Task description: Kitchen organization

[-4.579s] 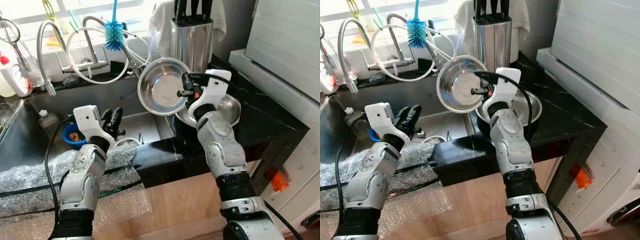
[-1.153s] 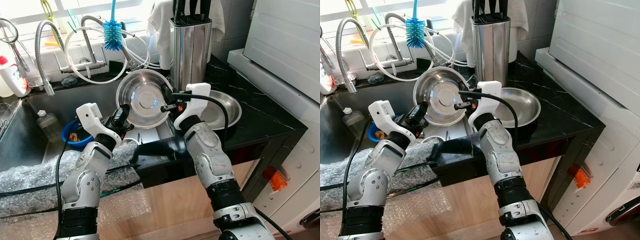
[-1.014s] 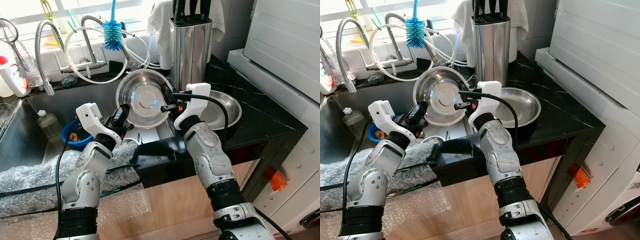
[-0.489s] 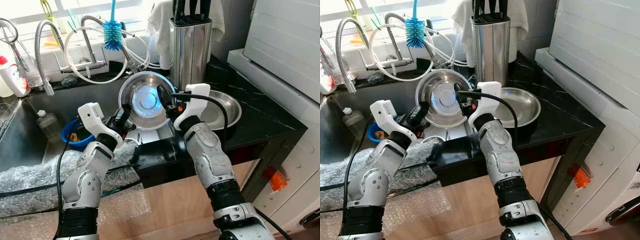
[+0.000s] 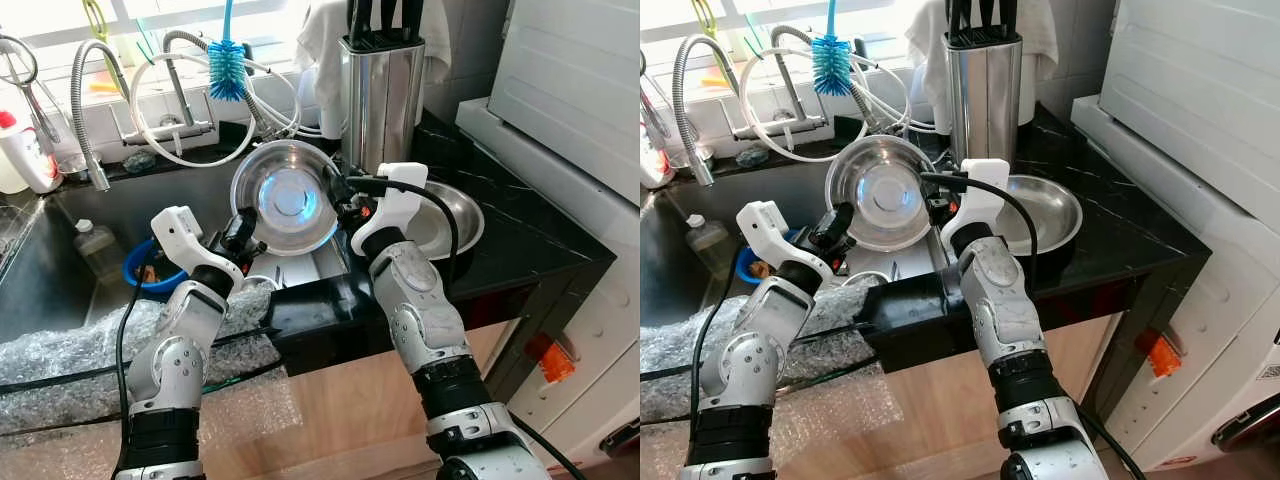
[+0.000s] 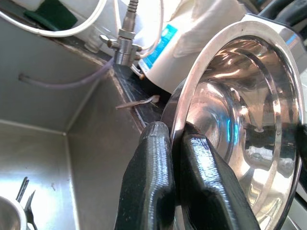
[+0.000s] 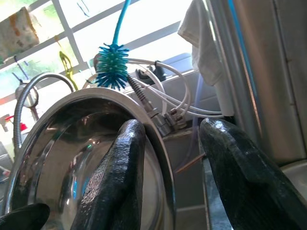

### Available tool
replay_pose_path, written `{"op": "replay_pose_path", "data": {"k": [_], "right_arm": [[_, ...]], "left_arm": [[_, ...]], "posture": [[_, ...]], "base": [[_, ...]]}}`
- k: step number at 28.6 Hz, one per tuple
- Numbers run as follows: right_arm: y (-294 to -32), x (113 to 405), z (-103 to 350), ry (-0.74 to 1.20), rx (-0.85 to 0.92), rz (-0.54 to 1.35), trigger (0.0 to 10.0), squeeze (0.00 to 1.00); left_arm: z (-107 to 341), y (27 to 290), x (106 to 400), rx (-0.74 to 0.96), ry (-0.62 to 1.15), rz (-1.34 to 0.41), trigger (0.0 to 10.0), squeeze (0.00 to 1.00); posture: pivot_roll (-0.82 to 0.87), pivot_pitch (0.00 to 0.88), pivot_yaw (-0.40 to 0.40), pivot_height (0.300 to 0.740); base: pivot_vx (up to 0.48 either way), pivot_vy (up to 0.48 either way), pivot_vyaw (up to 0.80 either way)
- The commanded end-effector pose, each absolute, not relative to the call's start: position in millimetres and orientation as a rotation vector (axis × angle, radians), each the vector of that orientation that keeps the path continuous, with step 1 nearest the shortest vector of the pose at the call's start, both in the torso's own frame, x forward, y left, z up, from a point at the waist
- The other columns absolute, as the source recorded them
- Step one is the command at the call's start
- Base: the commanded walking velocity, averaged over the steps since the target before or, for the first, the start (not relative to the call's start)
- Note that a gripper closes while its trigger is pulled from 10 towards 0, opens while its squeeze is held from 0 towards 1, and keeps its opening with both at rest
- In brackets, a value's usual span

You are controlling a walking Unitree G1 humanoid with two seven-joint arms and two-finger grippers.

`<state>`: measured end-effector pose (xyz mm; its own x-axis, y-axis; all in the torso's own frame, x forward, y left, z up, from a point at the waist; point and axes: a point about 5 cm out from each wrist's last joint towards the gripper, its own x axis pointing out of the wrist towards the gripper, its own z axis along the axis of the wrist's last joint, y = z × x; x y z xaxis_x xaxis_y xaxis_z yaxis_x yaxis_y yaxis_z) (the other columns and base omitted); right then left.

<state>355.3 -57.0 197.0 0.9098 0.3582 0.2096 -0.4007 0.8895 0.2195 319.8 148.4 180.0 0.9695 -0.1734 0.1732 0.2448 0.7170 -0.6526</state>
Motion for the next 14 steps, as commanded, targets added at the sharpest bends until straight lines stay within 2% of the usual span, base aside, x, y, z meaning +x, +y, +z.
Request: {"op": "replay_pose_path", "data": {"k": [1, 7, 11, 12, 14], "right_arm": [[-65.4, 355.2, 215.9, -0.231, 0.309, 0.347, 10.0, 0.0], [-44.5, 338.7, 225.2, -0.244, 0.387, 0.523, 10.0, 0.0], [-40.2, 334.5, 226.0, -0.246, 0.392, 0.551, 10.0, 0.0], [-39.7, 333.6, 226.2, -0.243, 0.395, 0.554, 10.0, 0.0], [-39.5, 332.2, 226.6, -0.236, 0.4, 0.558, 10.0, 0.0]], "left_arm": [[185.3, 172.9, 321.2, -0.758, -0.167, -0.105, 0.0, 0.0], [182.7, 177.0, 323.7, -0.78, -0.174, 0.015, 0.0, 0.0], [183.8, 178.2, 324.4, -0.728, -0.186, 0.073, 0.3, 0.0], [185.3, 179.5, 324.7, -0.684, -0.195, 0.089, 7.4, 0.0], [187.4, 181.2, 325.3, -0.626, -0.209, 0.109, 7.4, 0.0]], "posture": [[-0.07, 0.0, 0.095, 0.74], [-0.07, 0.0, 0.101, 0.74], [-0.07, 0.0, 0.101, 0.74], [-0.07, 0.0, 0.102, 0.74], [-0.07, 0.0, 0.102, 0.74]], "base": [[0.0, 0.0, 0.0], [0.0, 0.0, 0.0], [0.0, 0.0, 0.0], [0.0, 0.0, 0.0], [0.0, 0.0, 0.0]]}}
